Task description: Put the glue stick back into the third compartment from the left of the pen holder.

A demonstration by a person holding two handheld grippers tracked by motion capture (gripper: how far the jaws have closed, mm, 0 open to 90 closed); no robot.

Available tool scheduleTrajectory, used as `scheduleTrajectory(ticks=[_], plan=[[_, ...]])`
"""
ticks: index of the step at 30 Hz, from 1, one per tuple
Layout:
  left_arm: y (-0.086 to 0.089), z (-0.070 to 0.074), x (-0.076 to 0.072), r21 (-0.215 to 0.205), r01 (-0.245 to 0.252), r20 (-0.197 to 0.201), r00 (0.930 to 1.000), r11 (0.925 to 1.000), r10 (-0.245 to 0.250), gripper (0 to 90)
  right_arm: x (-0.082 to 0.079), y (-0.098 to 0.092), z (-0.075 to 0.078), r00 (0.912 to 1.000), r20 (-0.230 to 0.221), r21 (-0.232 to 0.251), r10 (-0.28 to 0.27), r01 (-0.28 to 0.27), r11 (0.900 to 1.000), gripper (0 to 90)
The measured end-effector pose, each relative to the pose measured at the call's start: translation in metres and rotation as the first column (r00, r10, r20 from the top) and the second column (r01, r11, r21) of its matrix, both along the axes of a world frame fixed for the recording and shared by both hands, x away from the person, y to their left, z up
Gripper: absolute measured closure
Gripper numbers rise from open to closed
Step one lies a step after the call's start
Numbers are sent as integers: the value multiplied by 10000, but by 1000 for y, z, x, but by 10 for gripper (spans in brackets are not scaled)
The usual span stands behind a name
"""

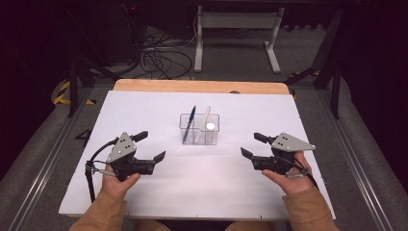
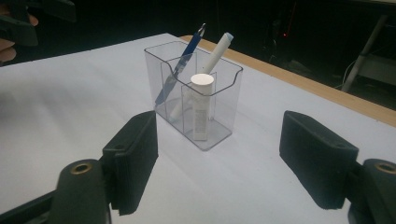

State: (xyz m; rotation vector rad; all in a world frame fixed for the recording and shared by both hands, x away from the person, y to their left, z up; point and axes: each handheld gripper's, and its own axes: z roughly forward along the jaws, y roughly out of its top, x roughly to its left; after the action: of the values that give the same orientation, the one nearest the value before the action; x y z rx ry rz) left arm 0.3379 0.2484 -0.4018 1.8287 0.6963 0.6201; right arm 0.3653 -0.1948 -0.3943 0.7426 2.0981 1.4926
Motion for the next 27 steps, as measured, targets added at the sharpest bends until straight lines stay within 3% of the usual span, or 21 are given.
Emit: scheduleTrajectory(ticks=[8,12,27], plan=[[15,-19,-3,-330,-168,-462,9988,9993,152,117,0,0,-1,10000,-17,-98,18,-18,10000,285],[18,-28,-6,-6,-220,-583,9981,9998,219,117,0,0,-1,10000,-18,-124,20,-20,9999,285],[21,-26,-5,-226,-376,-798,9962,9990,357,85,0,1,-3,10000,-74,-202,46,-48,9998,285]])
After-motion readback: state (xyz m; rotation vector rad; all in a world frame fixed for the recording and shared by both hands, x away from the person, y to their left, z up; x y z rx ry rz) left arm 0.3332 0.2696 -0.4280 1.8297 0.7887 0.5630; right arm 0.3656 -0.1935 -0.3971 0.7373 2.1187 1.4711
